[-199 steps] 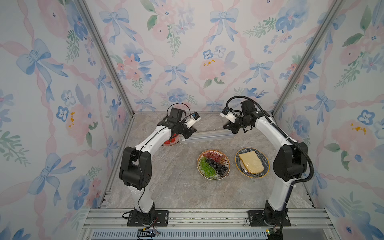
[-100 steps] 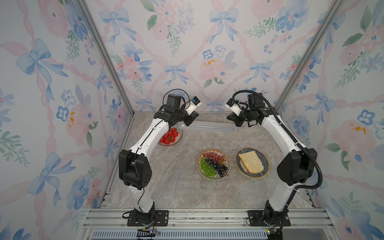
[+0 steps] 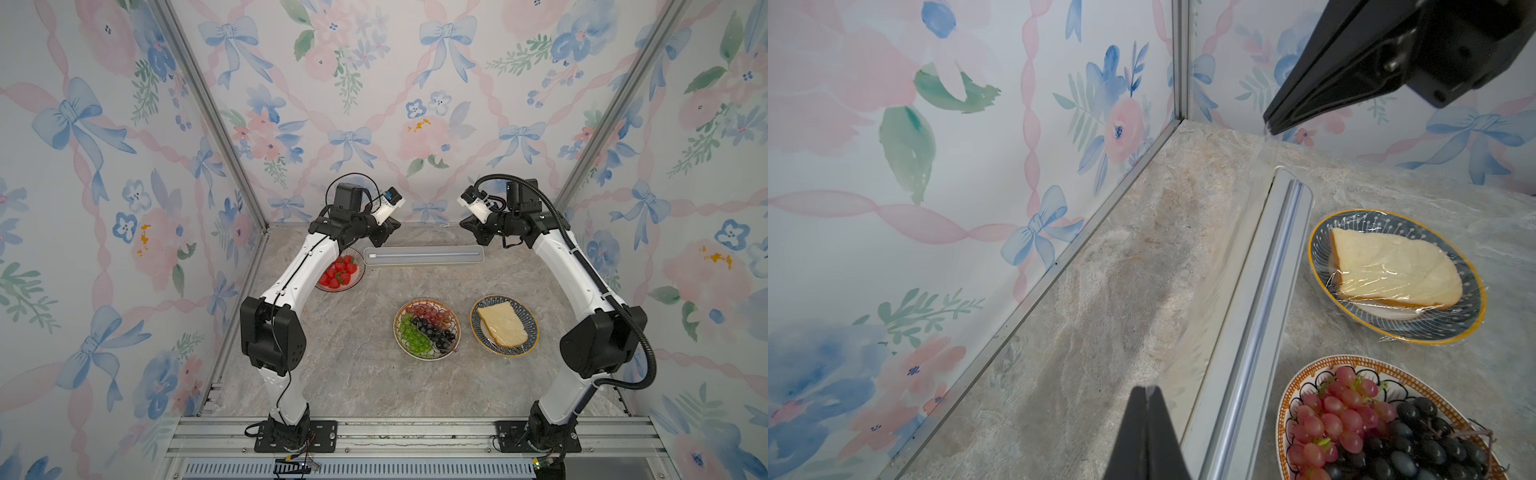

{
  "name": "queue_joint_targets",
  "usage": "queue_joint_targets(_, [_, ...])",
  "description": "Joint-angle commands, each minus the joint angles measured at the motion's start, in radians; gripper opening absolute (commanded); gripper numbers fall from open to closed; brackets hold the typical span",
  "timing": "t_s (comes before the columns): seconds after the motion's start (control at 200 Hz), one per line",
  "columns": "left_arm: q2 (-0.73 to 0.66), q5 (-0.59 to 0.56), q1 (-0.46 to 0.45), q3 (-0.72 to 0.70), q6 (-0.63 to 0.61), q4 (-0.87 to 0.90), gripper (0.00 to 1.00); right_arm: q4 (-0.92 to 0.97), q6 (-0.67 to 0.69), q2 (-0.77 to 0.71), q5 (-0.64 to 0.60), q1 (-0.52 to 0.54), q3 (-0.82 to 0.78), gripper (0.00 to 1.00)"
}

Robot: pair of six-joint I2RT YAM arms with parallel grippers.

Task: Wrap the plate with plastic wrap
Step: Pull the plastic wrap from the plastic wrap cutting box.

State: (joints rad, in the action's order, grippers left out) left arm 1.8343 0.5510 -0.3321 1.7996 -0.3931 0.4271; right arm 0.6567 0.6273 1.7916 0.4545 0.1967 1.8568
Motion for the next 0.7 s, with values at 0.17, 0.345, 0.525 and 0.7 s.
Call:
queue_joint_targets(0.17, [-0.008, 0.027, 0.005, 0.042, 0.013, -0.025, 0.0, -0.022, -0.018, -0.044, -0.019, -0.013, 0.04, 0.0])
queue_joint_targets(0.345, [-0.008, 0.033, 0.004, 0.052, 0.017, -0.026, 0.0, -0.022, -0.019, -0.046, -0.017, -0.013, 0.041, 0.0])
queue_joint_targets(0.525, [-0.009, 0.046, 0.002, 0.057, 0.02, -0.027, 0.0, -0.022, -0.022, -0.052, -0.02, -0.013, 0.044, 0.0])
queue_joint_targets(0.7, [-0.012, 0.043, 0.002, 0.06, 0.02, -0.027, 0.0, -0.019, -0.022, -0.057, -0.027, -0.016, 0.048, 0.0])
